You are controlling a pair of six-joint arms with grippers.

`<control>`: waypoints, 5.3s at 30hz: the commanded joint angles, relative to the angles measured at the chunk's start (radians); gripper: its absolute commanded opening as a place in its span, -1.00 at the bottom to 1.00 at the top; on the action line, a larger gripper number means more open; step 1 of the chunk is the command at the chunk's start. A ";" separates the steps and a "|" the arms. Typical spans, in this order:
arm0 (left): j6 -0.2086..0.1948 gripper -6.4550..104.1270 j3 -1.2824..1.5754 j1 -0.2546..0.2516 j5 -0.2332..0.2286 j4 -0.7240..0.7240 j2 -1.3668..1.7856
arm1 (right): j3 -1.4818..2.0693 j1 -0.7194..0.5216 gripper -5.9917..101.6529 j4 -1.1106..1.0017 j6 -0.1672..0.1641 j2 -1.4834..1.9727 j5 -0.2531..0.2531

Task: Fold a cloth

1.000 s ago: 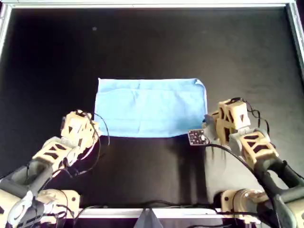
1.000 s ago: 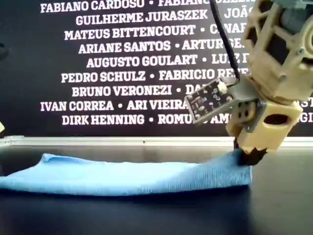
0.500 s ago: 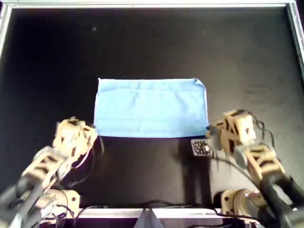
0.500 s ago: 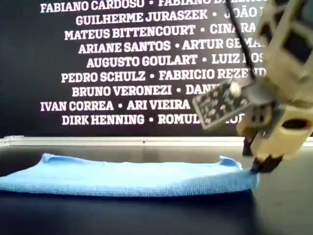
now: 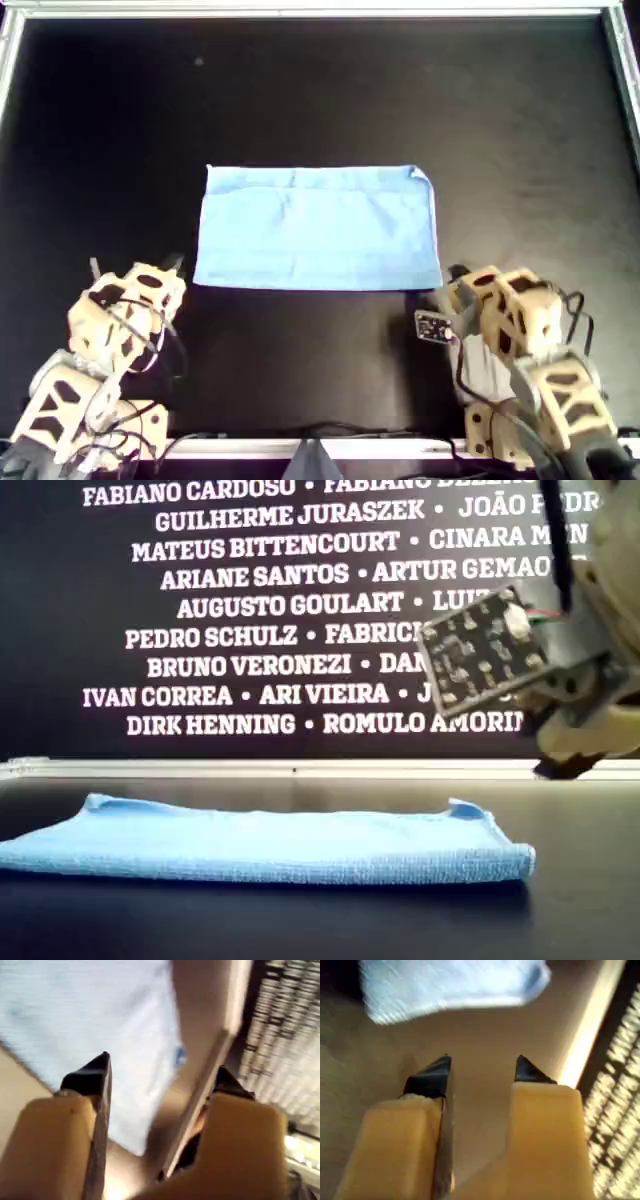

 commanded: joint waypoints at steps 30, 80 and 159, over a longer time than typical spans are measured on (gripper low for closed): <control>0.008 0.42 0.051 0.354 0.015 -0.006 0.029 | 0.061 0.049 0.05 -0.008 -0.005 0.150 0.043; 0.009 0.41 0.092 0.353 0.015 -0.014 0.029 | -0.738 0.051 0.36 -0.018 -0.020 -1.236 -0.110; 0.009 0.42 0.092 0.353 0.015 -0.012 0.029 | -2.536 0.749 -0.83 -0.017 -0.023 -2.352 -0.109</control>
